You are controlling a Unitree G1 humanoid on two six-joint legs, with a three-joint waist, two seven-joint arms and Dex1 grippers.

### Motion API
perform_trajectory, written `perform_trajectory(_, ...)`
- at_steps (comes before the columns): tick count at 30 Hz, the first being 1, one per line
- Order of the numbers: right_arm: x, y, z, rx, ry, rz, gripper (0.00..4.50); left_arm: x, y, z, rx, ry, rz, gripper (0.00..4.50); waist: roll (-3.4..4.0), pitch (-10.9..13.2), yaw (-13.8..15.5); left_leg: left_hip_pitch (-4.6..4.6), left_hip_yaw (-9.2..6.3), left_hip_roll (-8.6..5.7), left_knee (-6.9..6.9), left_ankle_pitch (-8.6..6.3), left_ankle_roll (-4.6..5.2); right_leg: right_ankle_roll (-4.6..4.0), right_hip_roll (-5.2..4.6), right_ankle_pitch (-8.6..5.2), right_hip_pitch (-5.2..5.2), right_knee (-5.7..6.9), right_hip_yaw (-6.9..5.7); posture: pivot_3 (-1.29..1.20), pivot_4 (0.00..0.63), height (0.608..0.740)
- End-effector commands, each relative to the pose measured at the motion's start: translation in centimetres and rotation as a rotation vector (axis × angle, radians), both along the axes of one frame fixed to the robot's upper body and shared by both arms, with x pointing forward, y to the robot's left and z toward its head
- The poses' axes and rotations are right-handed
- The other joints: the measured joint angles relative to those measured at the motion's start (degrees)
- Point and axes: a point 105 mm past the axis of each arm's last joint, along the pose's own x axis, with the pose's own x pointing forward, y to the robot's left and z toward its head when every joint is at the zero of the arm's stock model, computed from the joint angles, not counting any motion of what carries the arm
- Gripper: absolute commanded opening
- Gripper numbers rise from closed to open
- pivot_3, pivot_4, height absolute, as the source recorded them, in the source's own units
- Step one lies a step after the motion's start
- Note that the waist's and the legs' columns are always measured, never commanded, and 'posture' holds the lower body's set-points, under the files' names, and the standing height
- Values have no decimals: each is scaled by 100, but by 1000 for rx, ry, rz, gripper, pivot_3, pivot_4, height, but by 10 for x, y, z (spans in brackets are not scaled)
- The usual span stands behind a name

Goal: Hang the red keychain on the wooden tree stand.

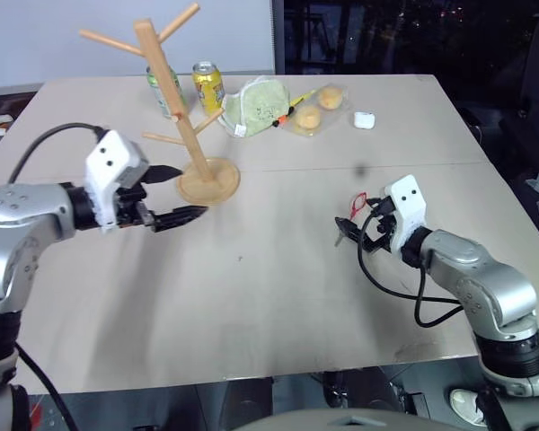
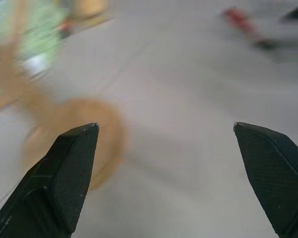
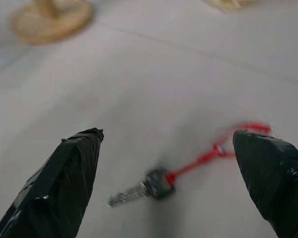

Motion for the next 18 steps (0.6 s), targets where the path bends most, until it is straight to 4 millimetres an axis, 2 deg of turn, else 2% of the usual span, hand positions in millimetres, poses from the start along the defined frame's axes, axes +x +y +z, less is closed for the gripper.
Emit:
perform_trajectory(1, 12, -7, -9, -23, 29, -125, 4500, -8, -20, -6, 28, 25, -126, 4482, 0, 0, -32, 0, -1, 0, 0, 0, 0, 9, 2, 4, 0, 0, 0, 0, 150, 740)
perform_trajectory(5, 22, -13, -22, -20, 90, -233, 4500, -10, -30, -7, 32, 45, -187, 4482, 1, 1, -65, -2, -3, 0, 1, 0, 1, 14, 4, 6, 0, 0, 3, 0, 150, 740)
perform_trajectory(14, 25, 6, -31, 19, 143, -245, 4500, -10, -38, -9, 32, 55, -227, 4482, 0, 0, -86, -1, -4, 1, 1, 1, 1, 17, 10, 6, 1, 0, 8, 0, 150, 740)
perform_trajectory(18, 33, 1, -43, 28, 184, -317, 4500, -10, -42, -6, 26, 44, -240, 4482, -10, -6, -106, 7, -4, 7, 2, 1, 1, 12, 25, 9, 2, 0, 22, 0, 150, 740)
